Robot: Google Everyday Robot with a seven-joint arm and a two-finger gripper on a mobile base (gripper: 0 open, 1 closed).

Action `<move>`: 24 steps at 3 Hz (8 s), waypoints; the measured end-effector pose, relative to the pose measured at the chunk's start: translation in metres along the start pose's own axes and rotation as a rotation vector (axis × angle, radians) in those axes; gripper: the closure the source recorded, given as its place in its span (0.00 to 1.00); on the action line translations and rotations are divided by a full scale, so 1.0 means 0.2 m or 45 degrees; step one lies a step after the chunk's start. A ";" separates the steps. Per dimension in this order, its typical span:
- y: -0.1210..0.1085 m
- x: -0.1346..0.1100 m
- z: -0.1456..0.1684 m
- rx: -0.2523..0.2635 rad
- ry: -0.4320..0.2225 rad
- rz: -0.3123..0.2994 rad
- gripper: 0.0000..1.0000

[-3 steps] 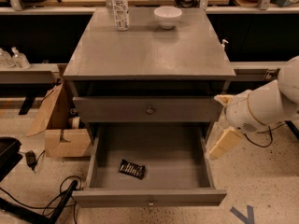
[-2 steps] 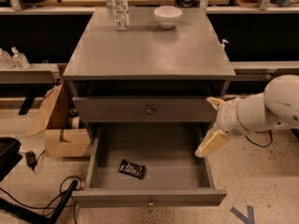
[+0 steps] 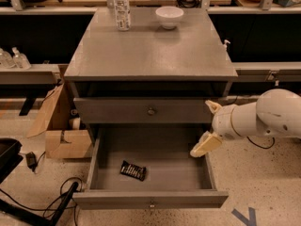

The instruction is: Pick rxbar chocolate from middle drawer and place on counter

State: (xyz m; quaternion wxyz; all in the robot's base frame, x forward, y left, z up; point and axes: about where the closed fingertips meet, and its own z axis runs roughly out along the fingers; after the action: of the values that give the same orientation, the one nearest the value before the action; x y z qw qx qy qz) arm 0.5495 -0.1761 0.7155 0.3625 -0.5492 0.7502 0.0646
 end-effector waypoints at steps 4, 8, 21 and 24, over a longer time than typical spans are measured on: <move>0.39 0.31 1.09 -0.169 -0.090 0.109 0.00; 0.68 0.23 1.76 -0.251 -0.114 0.232 0.00; 0.79 0.20 2.02 -0.346 0.100 0.186 1.00; 0.64 0.04 1.26 -0.299 -0.036 0.194 1.00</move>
Offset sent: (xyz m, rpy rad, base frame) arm 0.0161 0.0806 -0.2012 0.1016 0.1193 0.0389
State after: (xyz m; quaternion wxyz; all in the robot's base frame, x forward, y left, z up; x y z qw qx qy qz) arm 0.5570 -0.0068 0.4884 0.3005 -0.5282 0.7718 0.1870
